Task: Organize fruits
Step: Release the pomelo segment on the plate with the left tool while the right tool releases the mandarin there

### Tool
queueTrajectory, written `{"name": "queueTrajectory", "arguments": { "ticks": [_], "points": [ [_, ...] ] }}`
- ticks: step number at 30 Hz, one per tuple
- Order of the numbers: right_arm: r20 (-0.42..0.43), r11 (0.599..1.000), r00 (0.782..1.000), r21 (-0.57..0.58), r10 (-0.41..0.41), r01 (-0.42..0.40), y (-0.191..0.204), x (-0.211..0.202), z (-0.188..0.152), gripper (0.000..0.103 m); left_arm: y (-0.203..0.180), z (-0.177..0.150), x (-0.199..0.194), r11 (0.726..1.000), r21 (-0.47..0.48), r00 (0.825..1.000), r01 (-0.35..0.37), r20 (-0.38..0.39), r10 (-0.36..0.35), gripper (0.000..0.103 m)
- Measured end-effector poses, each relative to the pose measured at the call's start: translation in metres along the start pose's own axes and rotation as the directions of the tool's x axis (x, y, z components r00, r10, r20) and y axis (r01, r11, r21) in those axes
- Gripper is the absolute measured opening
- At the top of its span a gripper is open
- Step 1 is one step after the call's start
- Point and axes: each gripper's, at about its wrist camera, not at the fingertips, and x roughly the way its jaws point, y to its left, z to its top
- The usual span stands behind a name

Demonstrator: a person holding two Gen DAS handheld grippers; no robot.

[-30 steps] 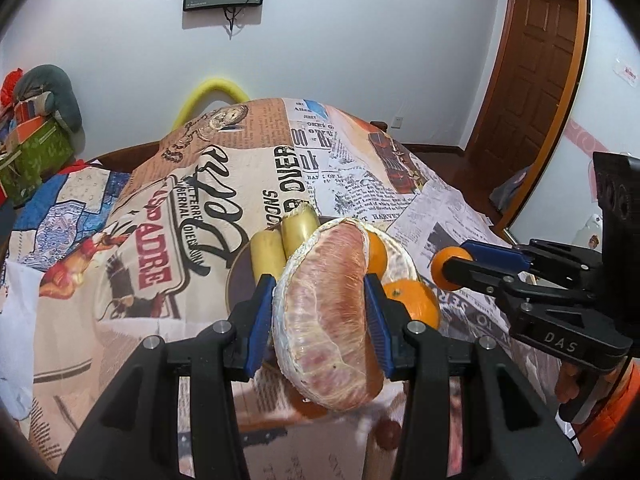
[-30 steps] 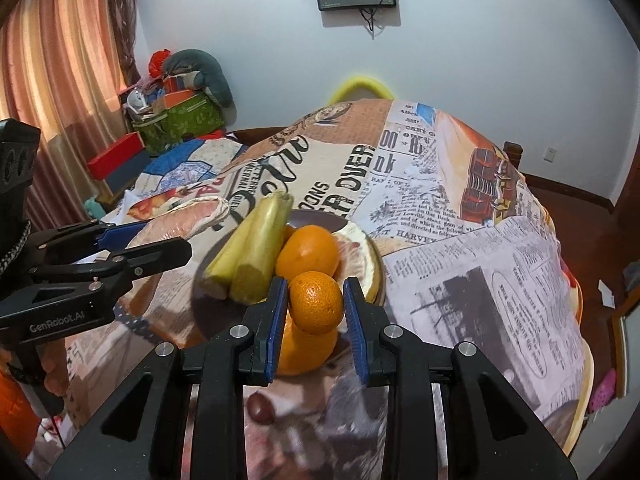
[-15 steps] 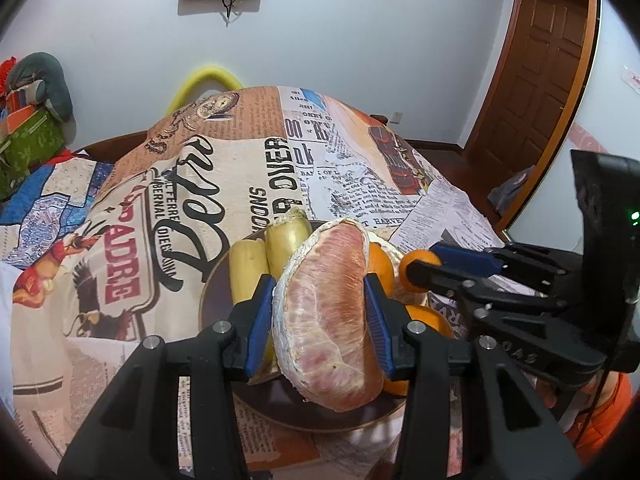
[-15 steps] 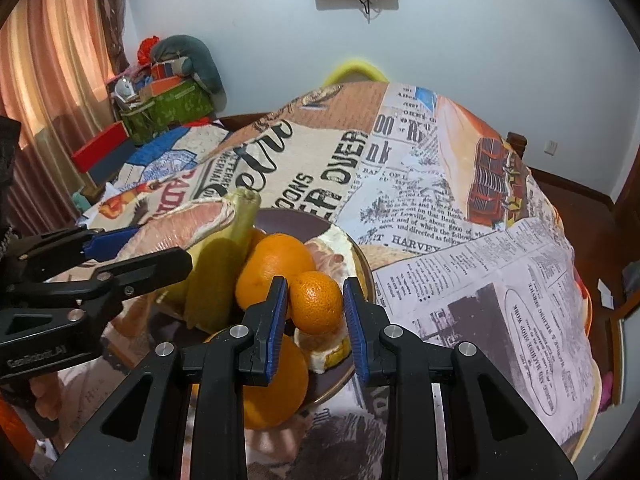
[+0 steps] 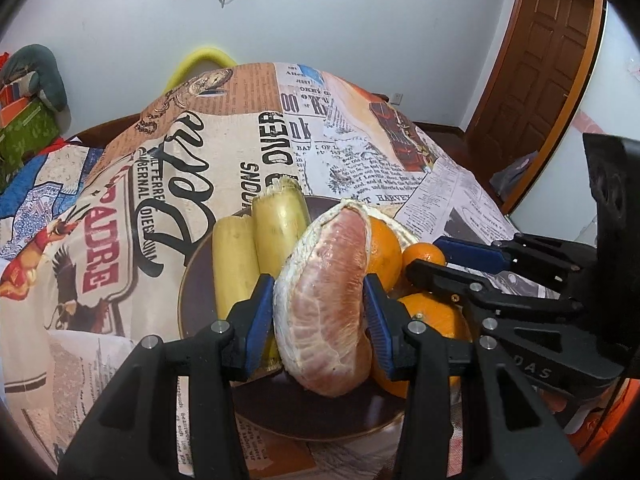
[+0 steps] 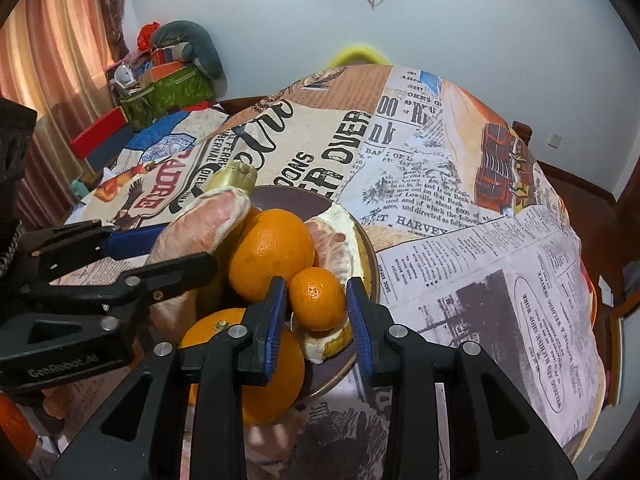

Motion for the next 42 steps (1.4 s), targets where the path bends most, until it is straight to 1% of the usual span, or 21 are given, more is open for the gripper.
{"name": "queueTrajectory", "arguments": {
  "ticks": [4,8,13,17,23,27,34,42],
  "points": [
    [-0.001,1.000,1.000,0.005,0.010,-0.010,0.000,0.000,0.000,0.033,0.000,0.000,-0.003,1.000,0.003,1.000,0.000,-0.002,0.000,0.044],
    [0.013,1.000,1.000,-0.002,0.002,-0.002,0.004,-0.006,0.000,0.041,0.000,0.001,-0.012,1.000,-0.004,1.000,-0.002,0.017,0.002,0.044],
    [0.034,1.000,0.999,-0.008,-0.006,0.007,0.008,-0.019,0.000,0.041,-0.001,0.003,-0.032,1.000,0.003,0.999,-0.023,0.039,0.023,0.044],
    [0.061,1.000,0.998,-0.007,-0.006,0.007,0.014,-0.038,-0.002,0.041,-0.003,0.001,-0.050,0.999,0.005,0.998,-0.036,0.052,0.035,0.044],
    [0.100,1.000,0.995,0.001,0.004,-0.005,0.025,-0.068,-0.011,0.041,-0.012,-0.009,-0.081,0.998,0.021,0.996,-0.053,0.077,0.051,0.044],
    [0.113,1.000,0.994,0.008,0.010,-0.011,0.033,-0.083,-0.021,0.041,-0.018,-0.019,-0.098,0.998,0.028,0.996,-0.053,0.076,0.051,0.044],
    [0.107,1.000,0.994,0.016,0.015,-0.017,0.042,-0.098,-0.043,0.041,-0.026,-0.042,-0.110,0.997,0.044,0.997,-0.069,0.038,0.067,0.044],
    [0.056,1.000,0.998,0.024,0.007,-0.008,0.043,-0.094,-0.071,0.041,-0.030,-0.075,-0.095,0.998,0.044,0.997,-0.045,-0.066,0.048,0.045]
  ]
}}
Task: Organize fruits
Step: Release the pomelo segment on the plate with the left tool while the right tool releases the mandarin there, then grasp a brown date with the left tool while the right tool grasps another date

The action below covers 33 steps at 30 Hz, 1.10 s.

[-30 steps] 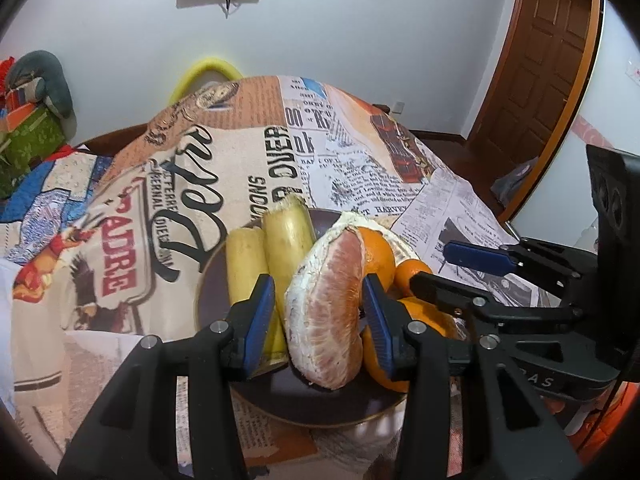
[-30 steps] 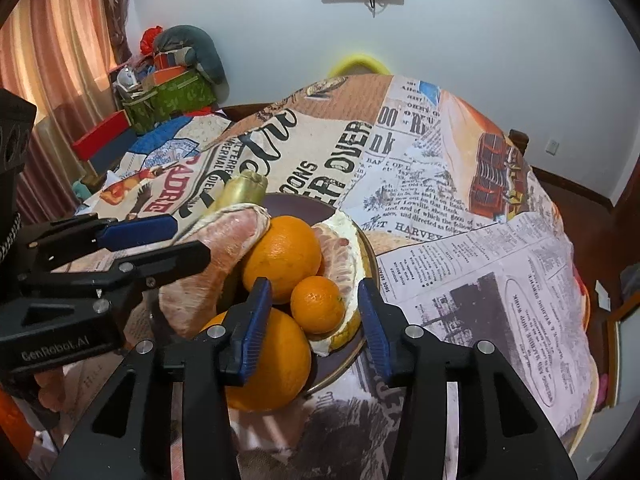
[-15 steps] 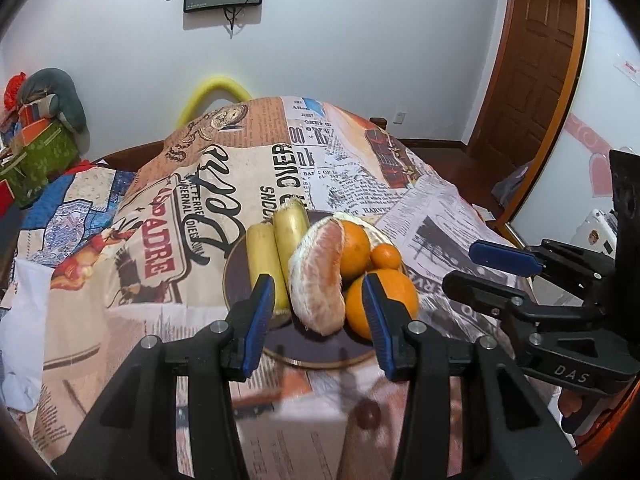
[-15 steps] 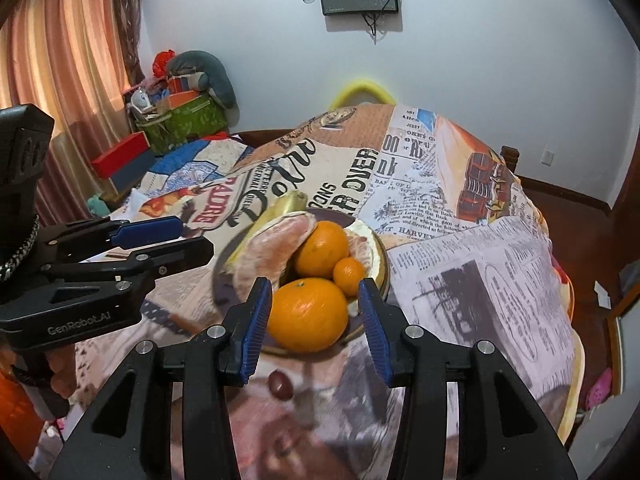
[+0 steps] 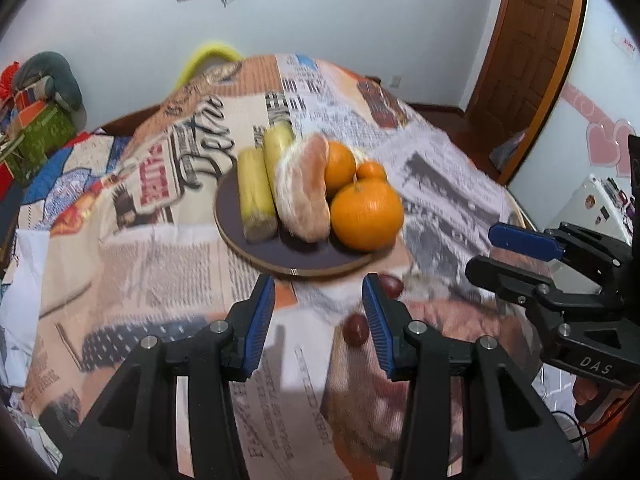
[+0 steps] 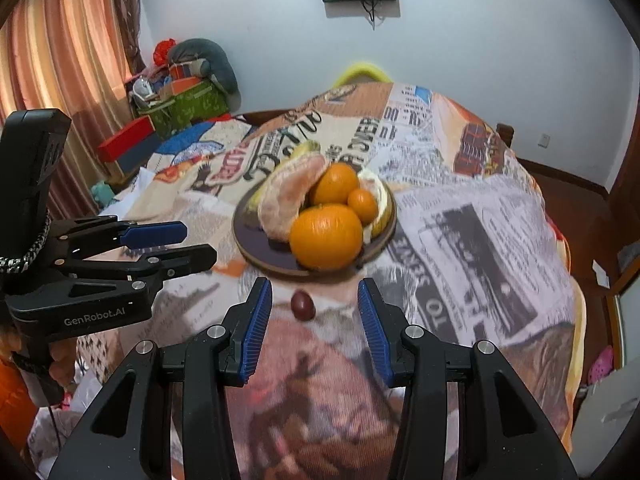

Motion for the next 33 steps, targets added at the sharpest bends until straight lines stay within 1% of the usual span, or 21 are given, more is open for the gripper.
{"name": "queueTrajectory", "arguments": {
  "ticks": [3,8,15,17,22,24,28,30,33],
  "points": [
    [-0.024,1.000,1.000,0.006,0.003,-0.003,-0.003,0.004,-0.010,0.041,-0.004,-0.009,0.010,1.000,0.001,0.999,0.025,-0.039,-0.025,0.045],
    [-0.073,1.000,0.997,0.012,0.000,0.000,-0.004,0.014,-0.024,0.041,-0.012,-0.021,0.030,0.999,0.007,0.995,0.041,-0.094,-0.041,0.044],
    [-0.105,1.000,0.994,0.024,-0.009,0.012,-0.009,0.020,-0.030,0.041,-0.021,-0.026,0.050,0.998,0.014,0.989,0.069,-0.136,-0.067,0.044],
    [-0.109,0.999,0.994,0.030,-0.011,0.014,-0.011,0.022,-0.031,0.041,-0.022,-0.027,0.053,0.997,0.023,0.989,0.068,-0.133,-0.065,0.041],
    [-0.114,1.000,0.993,0.010,-0.012,0.013,-0.007,0.029,-0.030,0.041,-0.020,-0.028,0.055,0.996,0.036,0.990,0.079,-0.122,-0.074,0.023],
    [-0.133,1.000,0.991,0.011,0.000,0.001,-0.006,0.034,-0.029,0.041,-0.018,-0.028,0.055,0.996,0.033,0.990,0.081,-0.120,-0.076,0.019],
    [-0.134,1.000,0.991,0.001,0.020,-0.020,-0.002,0.044,-0.024,0.041,-0.012,-0.028,0.052,0.995,0.018,0.988,0.103,-0.116,-0.100,0.017],
    [-0.130,0.999,0.991,-0.013,0.027,-0.029,0.001,0.047,-0.021,0.040,-0.008,-0.027,0.048,0.995,0.012,0.990,0.098,-0.105,-0.096,0.016],
    [-0.138,0.999,0.989,-0.021,0.047,-0.050,0.004,0.054,-0.016,0.035,-0.003,-0.024,0.042,0.997,0.007,0.993,0.078,-0.088,-0.077,0.016]
  ]
}}
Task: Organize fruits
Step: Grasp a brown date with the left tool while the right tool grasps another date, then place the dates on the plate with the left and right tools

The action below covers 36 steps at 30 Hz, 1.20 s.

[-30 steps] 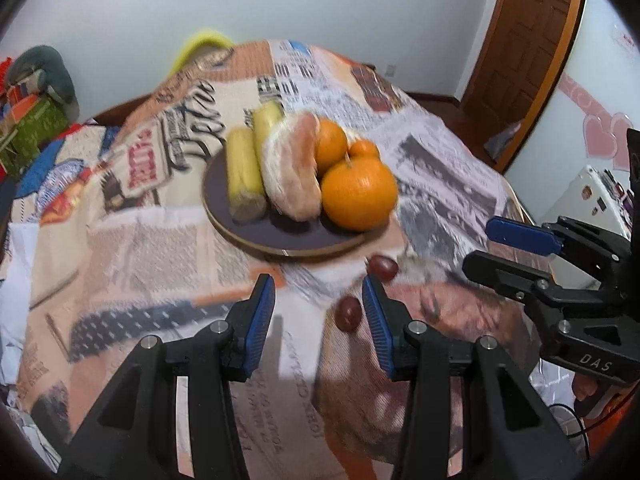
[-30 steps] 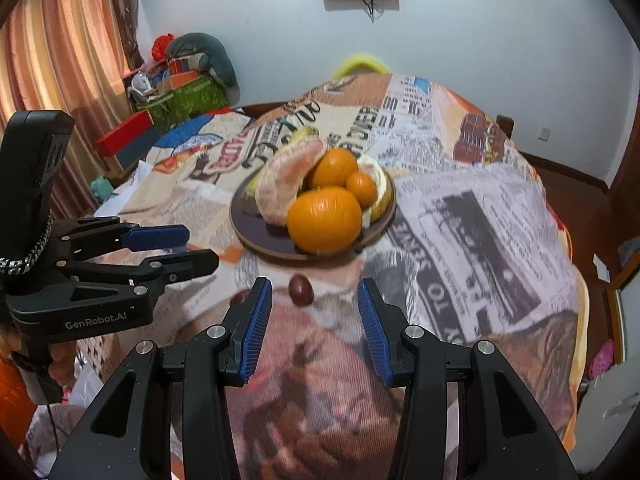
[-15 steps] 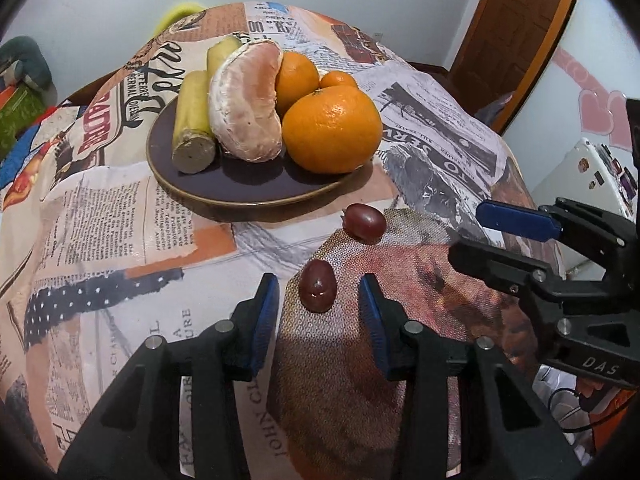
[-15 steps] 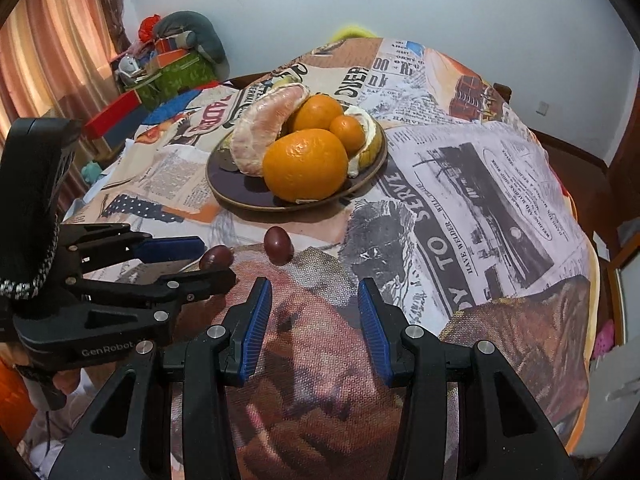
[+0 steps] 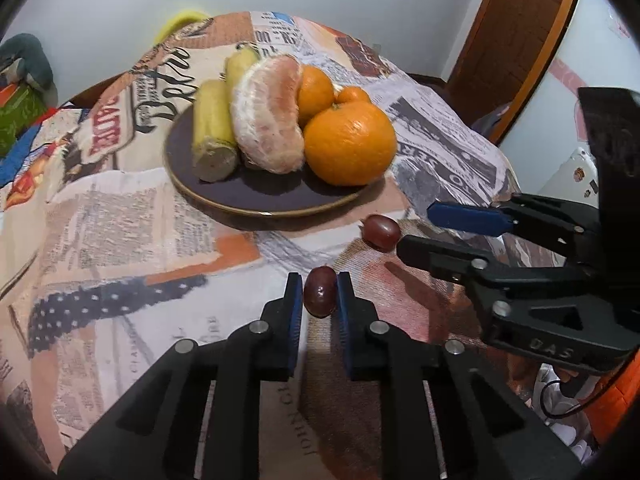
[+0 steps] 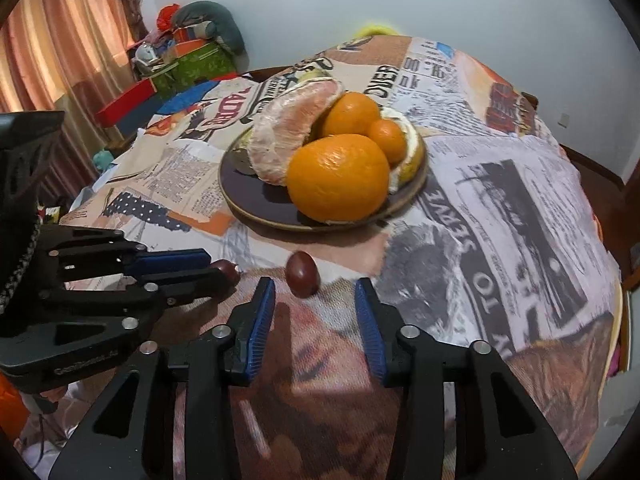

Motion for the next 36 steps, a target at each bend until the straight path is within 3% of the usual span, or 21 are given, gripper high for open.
{"name": "queueTrajectory", "arguments": {
  "ticks": [7,13,22,28,36],
  "points": [
    [-0.041,1.000,0.999,-0.025,0.014,-0.015,0.006,0.019,0.005,0.019,0.021,0.004,-0.016,0.998,-0.044,0.999,-0.034,0.040,0.036,0.016],
    [-0.031,1.000,0.999,-0.022,0.015,-0.015,0.006,0.020,0.005,0.017,0.032,0.004,-0.019,0.998,-0.067,0.999,-0.021,0.042,0.024,0.016],
    [0.005,1.000,1.000,-0.007,0.020,-0.020,0.005,0.002,0.003,0.017,0.006,0.007,-0.008,1.000,0.011,1.000,0.003,0.011,-0.003,0.016],
    [0.022,1.000,1.000,0.002,0.020,-0.020,0.002,-0.008,0.002,0.017,-0.006,0.003,0.008,0.998,0.055,0.999,-0.039,-0.011,0.039,0.016],
    [0.039,0.999,0.999,0.002,0.032,-0.032,0.005,-0.009,0.007,0.017,0.005,0.000,0.006,0.999,0.021,0.999,-0.033,0.002,0.033,0.013]
  ]
}}
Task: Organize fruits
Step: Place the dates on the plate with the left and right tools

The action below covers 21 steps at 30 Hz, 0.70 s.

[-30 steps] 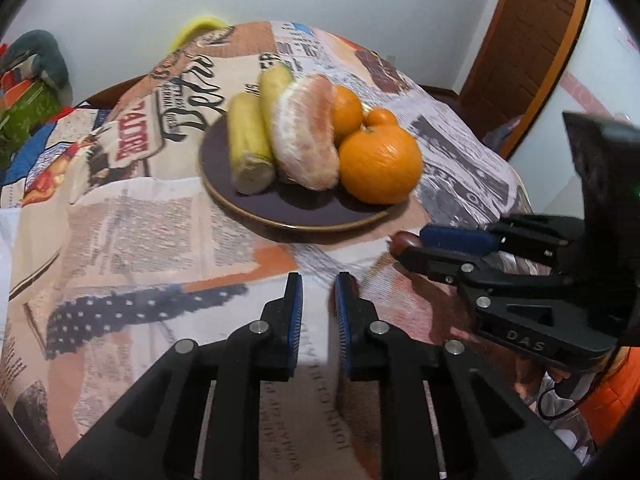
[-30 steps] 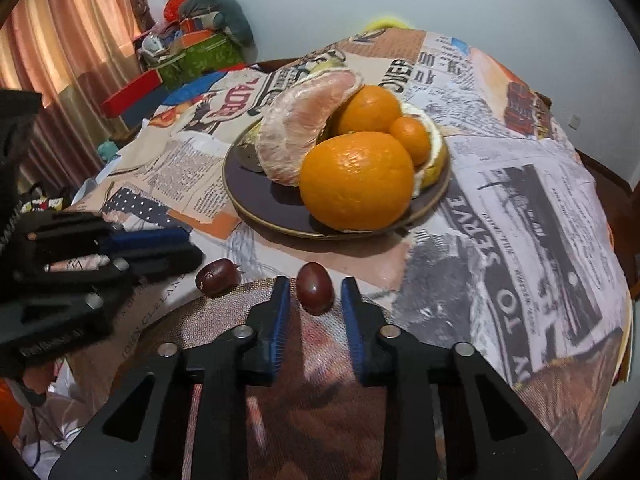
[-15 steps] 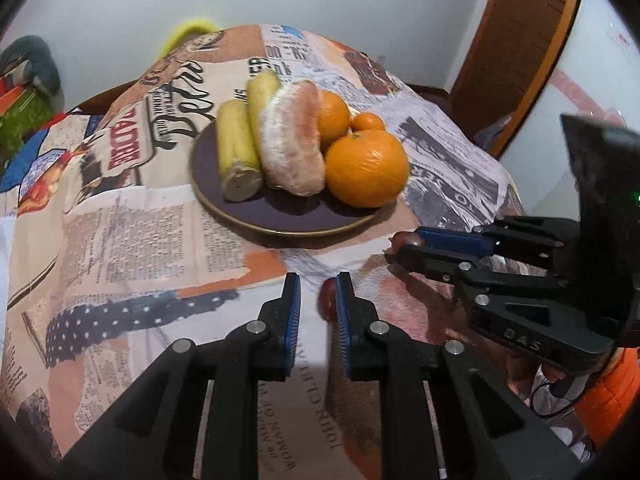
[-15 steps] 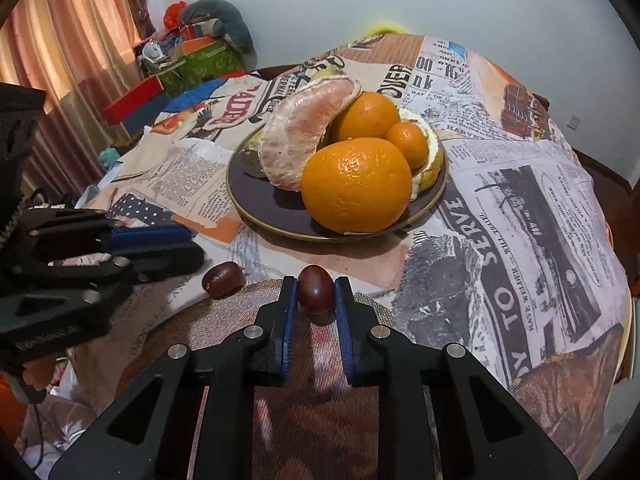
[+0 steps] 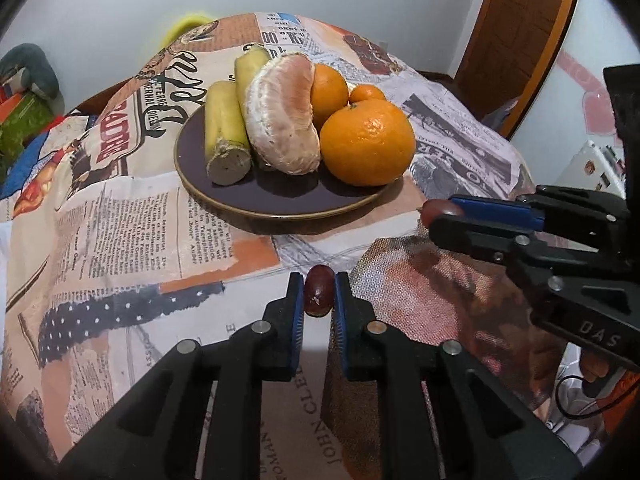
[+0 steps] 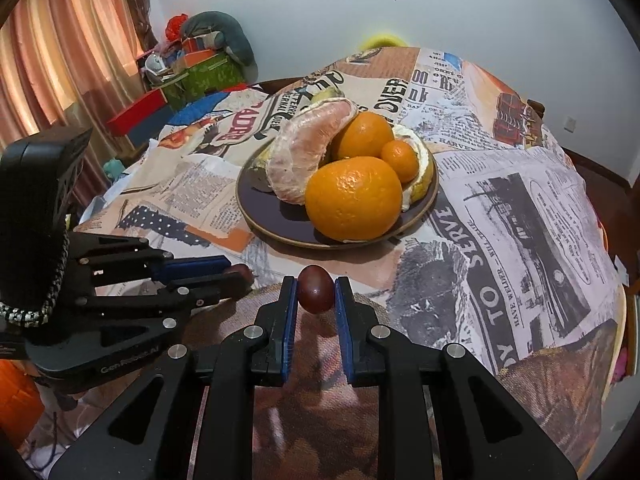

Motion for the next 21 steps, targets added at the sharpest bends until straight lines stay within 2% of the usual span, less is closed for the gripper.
{"name": "queueTrajectory", "arguments": {
  "ticks": [11,21],
  "points": [
    [0.024,0.999,0.999,-0.025,0.021,-0.020,0.013,0.006,0.019,0.017,0.023,0.014,-0.032,0.999,-0.040,0.995,-0.022,0.097,0.026,0.013],
    [0.038,0.998,0.999,-0.063,0.030,-0.027,0.024,0.022,0.042,0.017,0.045,0.033,-0.032,0.998,-0.059,0.991,-0.013,0.129,0.021,0.013]
  ]
}}
